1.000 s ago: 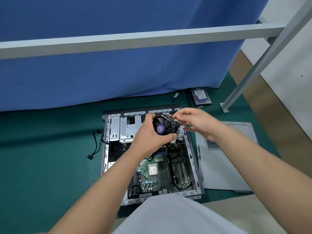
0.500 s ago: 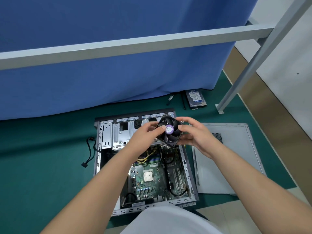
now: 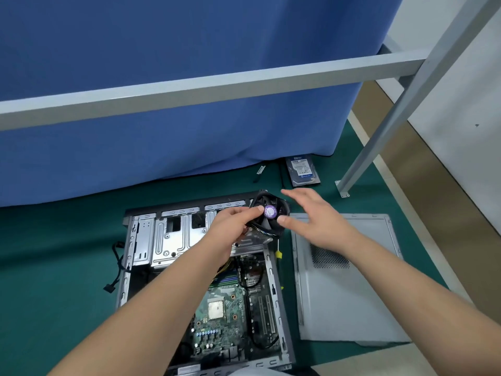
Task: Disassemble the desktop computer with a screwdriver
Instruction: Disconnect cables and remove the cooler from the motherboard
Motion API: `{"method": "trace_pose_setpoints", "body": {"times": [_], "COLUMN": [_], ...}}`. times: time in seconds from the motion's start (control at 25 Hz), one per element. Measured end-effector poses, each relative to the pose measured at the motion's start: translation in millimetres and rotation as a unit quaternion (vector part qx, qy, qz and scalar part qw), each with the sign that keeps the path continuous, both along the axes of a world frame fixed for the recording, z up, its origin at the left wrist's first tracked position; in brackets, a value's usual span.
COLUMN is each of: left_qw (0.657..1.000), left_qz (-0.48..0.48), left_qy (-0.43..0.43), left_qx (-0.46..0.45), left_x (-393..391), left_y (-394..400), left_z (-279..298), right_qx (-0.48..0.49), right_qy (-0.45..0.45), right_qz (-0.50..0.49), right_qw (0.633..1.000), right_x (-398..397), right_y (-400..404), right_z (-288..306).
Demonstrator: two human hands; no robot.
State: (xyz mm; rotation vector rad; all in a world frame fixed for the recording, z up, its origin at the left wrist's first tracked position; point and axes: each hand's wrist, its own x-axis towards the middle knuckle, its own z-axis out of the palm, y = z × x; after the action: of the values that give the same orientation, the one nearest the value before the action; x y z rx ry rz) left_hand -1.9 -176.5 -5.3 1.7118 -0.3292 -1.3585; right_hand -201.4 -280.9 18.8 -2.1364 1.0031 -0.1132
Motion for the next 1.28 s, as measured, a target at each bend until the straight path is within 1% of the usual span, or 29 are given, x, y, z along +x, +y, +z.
{"method": "trace_pose_setpoints", "body": {"times": [0.08,0.12,0.24,0.4,0.48,0.52,0.56,0.6,0.64,0.68,0.72,0.8,0.84,0.88,0.96,1.08,1.2,1.28], "left_qw": [1.0,1.0,0.999,0.996,0.991,0.987,0.976,0.952,0.914,0.876,0.845,0.79,0.768,0.753,0.728,0.699,0.689,0.686], "left_qz": [-0.014,-0.023,-0.052,-0.09,-0.128,-0.134,-0.131,-0.13,-0.137,-0.162,-0.202,-0.299,-0.32,-0.317,-0.274,-0.23,-0.227,-0.23], "left_qy": [-0.004,-0.004,0.013,0.009,-0.035,-0.087,-0.17,-0.278,-0.383,-0.455,-0.494,-0.53,-0.548,-0.57,-0.625,-0.676,-0.688,-0.69], "left_qx": [0.002,0.003,-0.001,-0.002,-0.003,-0.012,-0.019,-0.019,-0.011,0.003,0.026,0.076,0.086,0.086,0.063,0.024,0.02,0.022], "left_x": [-1,-1,-4,-5,2,7,13,22,32,42,52,65,67,65,60,56,58,59], "left_y": [-15,-23,-43,-71,-81,-85,-87,-86,-84,-81,-78,-71,-68,-64,-58,-53,-53,-53], "left_z": [0,0,-1,-3,-5,-8,-15,-24,-32,-41,-50,-69,-76,-83,-93,-106,-113,-114], "right_qx": [-0.004,-0.011,-0.033,-0.002,0.026,0.04,0.053,0.063,0.07,0.072,0.073,0.083,0.09,0.094,0.09,0.07,0.052,0.04], "right_qy": [0.022,0.039,0.076,0.088,0.088,0.091,0.097,0.106,0.118,0.133,0.149,0.161,0.16,0.164,0.191,0.208,0.198,0.206], "right_qz": [0.053,0.063,0.04,-0.007,-0.036,-0.05,-0.066,-0.082,-0.098,-0.112,-0.126,-0.165,-0.187,-0.207,-0.242,-0.276,-0.31,-0.325], "right_qw": [0.998,0.997,0.996,0.996,0.995,0.994,0.992,0.989,0.986,0.982,0.978,0.97,0.965,0.96,0.947,0.936,0.928,0.922], "right_x": [2,5,15,25,25,25,24,24,24,24,26,31,34,37,45,58,71,77], "right_y": [-7,-11,-25,-58,-76,-86,-95,-105,-115,-125,-136,-154,-164,-173,-194,-221,-240,-246], "right_z": [4,5,4,0,-4,-7,-12,-16,-21,-27,-34,-47,-54,-60,-71,-85,-98,-107]}}
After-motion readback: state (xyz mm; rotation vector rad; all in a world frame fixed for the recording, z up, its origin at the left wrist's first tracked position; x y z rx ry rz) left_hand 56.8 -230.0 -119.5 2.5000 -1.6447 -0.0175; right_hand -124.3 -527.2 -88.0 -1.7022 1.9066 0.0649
